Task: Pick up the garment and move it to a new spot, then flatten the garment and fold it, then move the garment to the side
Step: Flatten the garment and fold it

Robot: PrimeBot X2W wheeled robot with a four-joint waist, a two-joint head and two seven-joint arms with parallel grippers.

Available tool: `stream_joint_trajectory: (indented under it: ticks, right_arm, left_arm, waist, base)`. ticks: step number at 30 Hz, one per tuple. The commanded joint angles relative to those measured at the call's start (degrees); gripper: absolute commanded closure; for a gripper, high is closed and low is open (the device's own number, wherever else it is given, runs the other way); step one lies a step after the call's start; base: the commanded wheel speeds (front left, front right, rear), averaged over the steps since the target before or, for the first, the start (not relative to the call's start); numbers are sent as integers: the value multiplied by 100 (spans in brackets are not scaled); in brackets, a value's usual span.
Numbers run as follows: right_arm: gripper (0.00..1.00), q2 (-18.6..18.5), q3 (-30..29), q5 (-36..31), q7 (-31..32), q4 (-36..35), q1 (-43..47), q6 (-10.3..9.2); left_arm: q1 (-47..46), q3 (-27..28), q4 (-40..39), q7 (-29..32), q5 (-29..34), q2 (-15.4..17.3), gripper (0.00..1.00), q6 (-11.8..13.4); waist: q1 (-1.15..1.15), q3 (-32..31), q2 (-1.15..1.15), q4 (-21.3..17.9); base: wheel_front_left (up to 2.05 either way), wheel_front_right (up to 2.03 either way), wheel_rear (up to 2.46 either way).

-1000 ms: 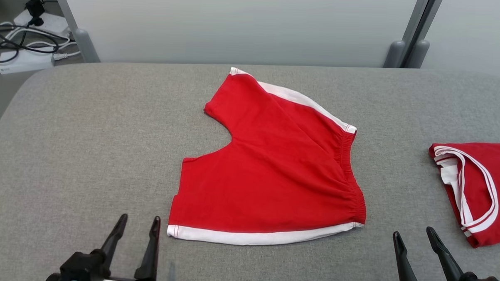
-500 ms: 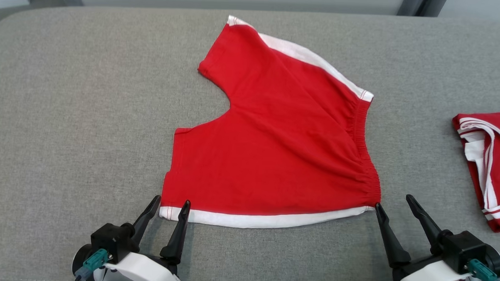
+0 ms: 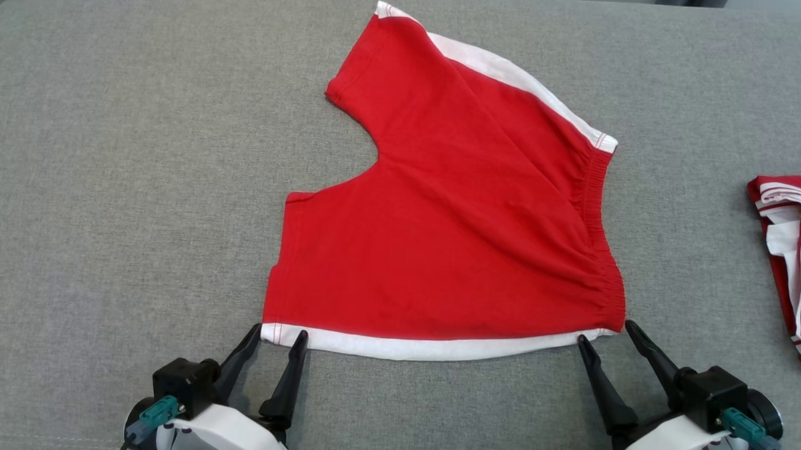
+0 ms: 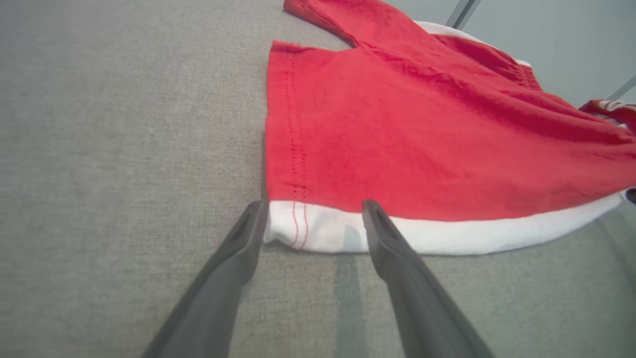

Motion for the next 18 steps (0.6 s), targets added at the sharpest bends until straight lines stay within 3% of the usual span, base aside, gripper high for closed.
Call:
stream_joint_trajectory:
  ticks: [1,2,4,5,6,7,8,18]
  right_arm:
    - [0,-95,132,25,-68,-38,-126,-1]
    - [0,-98,157,39,-68,2,-143,-1]
    - [0,-99,197,52,-68,66,-176,-1]
    - [15,-97,214,60,-68,97,-198,-1]
    - [55,-95,240,77,-68,124,-219,-1]
    - [85,-100,270,84,-68,154,-242,-1]
    - [100,-99,292,102,-68,181,-258,-1]
    - [100,-289,354,366,-68,-17,59,-1]
  left_arm:
    - [-203,166,-75,-27,-28,86,0,-39]
    - [-205,157,-45,-15,-37,80,7,-44]
    - [-216,143,4,-12,-58,65,58,-68]
    - [-225,150,23,-16,-71,54,87,-73]
    - [-233,157,41,-19,-81,45,100,-81]
    - [-237,157,66,-18,-97,38,100,-94]
    - [-243,154,89,-19,-109,34,100,-108]
    - [-156,170,142,34,-266,-2,100,-140]
  waist:
    - [0,1,0,9]
    - [0,4,0,13]
    - [0,6,0,19]
    - [0,7,0,20]
    - [0,6,0,20]
    - [0,6,0,18]
    - [0,5,0,19]
    - [0,23,0,93]
  base:
    - [0,0,0]
    - [0,0,0]
    - [0,0,0]
    - [0,0,0]
    - [0,0,0]
    - [0,0,0]
    - [0,0,0]
    - [0,0,0]
